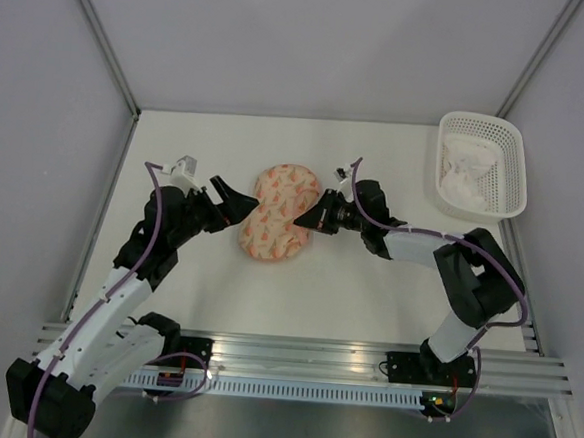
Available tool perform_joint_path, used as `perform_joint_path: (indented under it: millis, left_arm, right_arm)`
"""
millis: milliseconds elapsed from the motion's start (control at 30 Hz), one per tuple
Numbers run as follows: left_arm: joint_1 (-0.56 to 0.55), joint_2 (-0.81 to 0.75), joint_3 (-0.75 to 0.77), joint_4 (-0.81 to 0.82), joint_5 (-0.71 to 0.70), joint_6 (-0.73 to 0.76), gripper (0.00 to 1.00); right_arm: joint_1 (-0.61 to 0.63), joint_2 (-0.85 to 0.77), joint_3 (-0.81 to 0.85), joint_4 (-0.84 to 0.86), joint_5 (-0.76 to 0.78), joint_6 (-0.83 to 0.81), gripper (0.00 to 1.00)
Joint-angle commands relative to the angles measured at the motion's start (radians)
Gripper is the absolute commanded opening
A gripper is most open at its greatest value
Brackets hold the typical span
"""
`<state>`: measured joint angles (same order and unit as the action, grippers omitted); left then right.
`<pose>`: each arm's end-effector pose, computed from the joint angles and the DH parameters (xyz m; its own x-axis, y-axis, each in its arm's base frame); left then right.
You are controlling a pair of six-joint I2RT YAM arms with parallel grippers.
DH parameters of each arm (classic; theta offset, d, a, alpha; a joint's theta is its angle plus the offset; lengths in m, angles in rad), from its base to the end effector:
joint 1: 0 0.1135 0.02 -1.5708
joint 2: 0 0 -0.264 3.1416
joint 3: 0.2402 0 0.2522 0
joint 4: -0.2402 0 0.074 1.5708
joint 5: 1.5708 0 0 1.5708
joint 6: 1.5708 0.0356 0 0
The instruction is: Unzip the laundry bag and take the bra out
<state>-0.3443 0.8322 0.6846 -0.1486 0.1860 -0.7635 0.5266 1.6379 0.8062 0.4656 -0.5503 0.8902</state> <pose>0.1838 -0.0729 0.3002 -0.5430 -0.5272 -0.6536 0.1699 0.6933 -0.7003 0.2885 0.1892 0.1989 -0.8558 0.2688 -0.4421 -0.2947 0.4491 0.8435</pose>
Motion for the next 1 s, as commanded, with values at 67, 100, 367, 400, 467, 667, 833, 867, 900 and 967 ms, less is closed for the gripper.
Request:
perform_joint_path:
  millis: [67,100,367,400,467,667,833,867,900,967]
  left_arm:
    - [0.011,-0.062,-0.008,0.0,-0.01,-0.023,0.99]
    - [0.011,-0.065,-0.01,-0.002,-0.01,-0.023,0.99]
    - [0.013,-0.058,-0.022,-0.005,-0.002,-0.017,0.99]
    - [0.013,-0.056,-0.02,-0.017,-0.006,-0.011,0.99]
    - [0.013,-0.048,-0.02,-0.029,-0.04,0.004,0.99]
    - [0.014,0.013,-0.017,-0.1,-0.212,0.012,0.99]
    - [0.013,0.074,-0.013,-0.1,-0.263,0.029,0.98]
    - [0.013,0.087,-0.014,-0.088,-0.255,0.038,0.98]
    - [0.013,0.106,-0.014,-0.076,-0.244,0.055,0.98]
    - [0.013,0.164,-0.022,-0.002,-0.165,0.066,0.98]
  right_arm:
    - [0.07,0.14,0.105,0.128,-0.046,0.024,0.0]
    - [0.078,0.155,0.131,0.12,-0.042,0.02,0.0]
    - [0.11,0.209,0.234,-0.332,0.165,-0.186,0.0]
    - [0.113,0.192,0.25,-0.391,0.194,-0.221,0.01]
    - [0.11,0.183,0.263,-0.541,0.243,-0.305,0.0]
    - [0.095,0.172,0.242,-0.674,0.293,-0.382,0.0]
    - [0.063,0.155,0.226,-0.741,0.377,-0.407,0.0]
    - [0.058,0.151,0.231,-0.761,0.395,-0.421,0.0]
    - [0.053,0.142,0.243,-0.778,0.436,-0.431,0.01]
    - [0.039,0.14,0.263,-0.844,0.473,-0.479,0.0]
